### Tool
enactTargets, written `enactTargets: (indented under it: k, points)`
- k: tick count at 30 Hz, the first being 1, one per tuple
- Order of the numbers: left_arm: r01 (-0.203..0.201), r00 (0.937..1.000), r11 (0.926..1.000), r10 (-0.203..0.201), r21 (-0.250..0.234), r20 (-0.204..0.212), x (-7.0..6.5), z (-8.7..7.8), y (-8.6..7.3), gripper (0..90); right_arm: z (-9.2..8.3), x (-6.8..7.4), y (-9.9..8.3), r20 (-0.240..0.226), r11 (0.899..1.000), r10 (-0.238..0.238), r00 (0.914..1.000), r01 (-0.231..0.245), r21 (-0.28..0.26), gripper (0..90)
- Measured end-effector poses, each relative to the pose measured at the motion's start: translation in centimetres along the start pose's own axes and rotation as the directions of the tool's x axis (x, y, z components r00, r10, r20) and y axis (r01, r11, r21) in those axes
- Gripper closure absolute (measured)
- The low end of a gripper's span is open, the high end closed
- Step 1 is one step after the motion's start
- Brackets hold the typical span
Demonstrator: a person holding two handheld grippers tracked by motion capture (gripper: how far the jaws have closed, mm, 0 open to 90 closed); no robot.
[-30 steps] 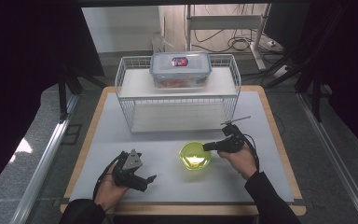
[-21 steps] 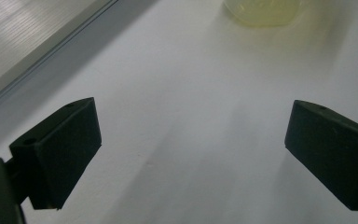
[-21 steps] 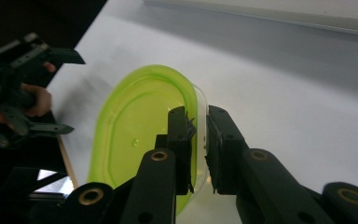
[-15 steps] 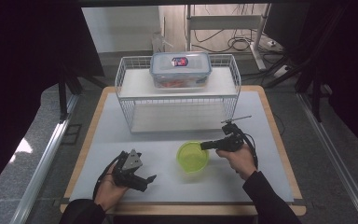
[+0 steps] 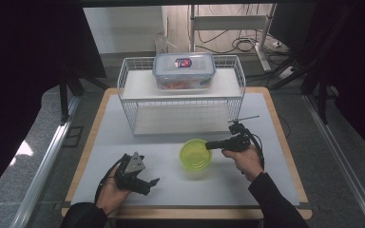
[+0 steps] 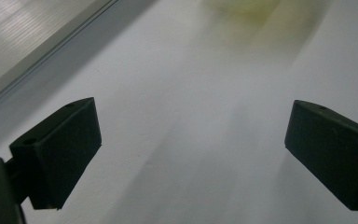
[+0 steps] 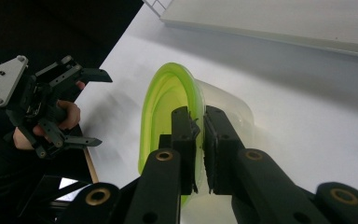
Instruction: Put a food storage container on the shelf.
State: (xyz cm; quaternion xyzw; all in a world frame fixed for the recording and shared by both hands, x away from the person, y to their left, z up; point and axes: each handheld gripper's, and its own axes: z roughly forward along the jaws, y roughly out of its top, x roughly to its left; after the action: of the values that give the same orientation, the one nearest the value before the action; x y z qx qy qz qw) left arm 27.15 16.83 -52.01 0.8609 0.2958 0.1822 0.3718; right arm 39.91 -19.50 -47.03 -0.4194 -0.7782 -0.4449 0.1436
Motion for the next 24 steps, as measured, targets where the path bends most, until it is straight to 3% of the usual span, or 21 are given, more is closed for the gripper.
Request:
enactTargets:
  k: [8, 9, 11, 18, 24]
  points:
    - [-0.004, 1.0, 1.0, 0.004, 0.002, 0.0, 0.0, 0.0, 0.0, 3.4, 0.2, -1.3, 0.1, 0.037, 1.0, 0.014, 0.9992, -0.014, 0.005, 79.9]
    - [-0.004, 1.0, 1.0, 0.004, 0.002, 0.0, 0.0, 0.0, 0.0, 3.4, 0.4, -1.6, 0.2, 0.071, 1.0, 0.002, 0.9975, -0.003, 0.016, 78.1]
    - [-0.005, 1.0, 1.0, 0.005, 0.002, 0.0, 0.0, 0.0, 0.0, 3.4, 0.6, -2.0, 0.2, 0.084, 1.0, 0.011, 0.9964, -0.012, 0.021, 75.9]
    - [-0.006, 1.0, 1.0, 0.006, 0.003, 0.002, 0.0, 0.0, 0.0, 3.4, 0.9, -2.7, 0.3, 0.09, 0.999, 0.037, 0.9953, -0.038, 0.016, 68.2]
    - [-0.009, 1.0, 1.0, 0.008, 0.003, 0.004, -0.1, 0.1, 0.0, 3.4, 1.3, -3.5, 0.6, 0.033, 0.994, 0.104, 0.994, -0.104, 0.01, 69.9]
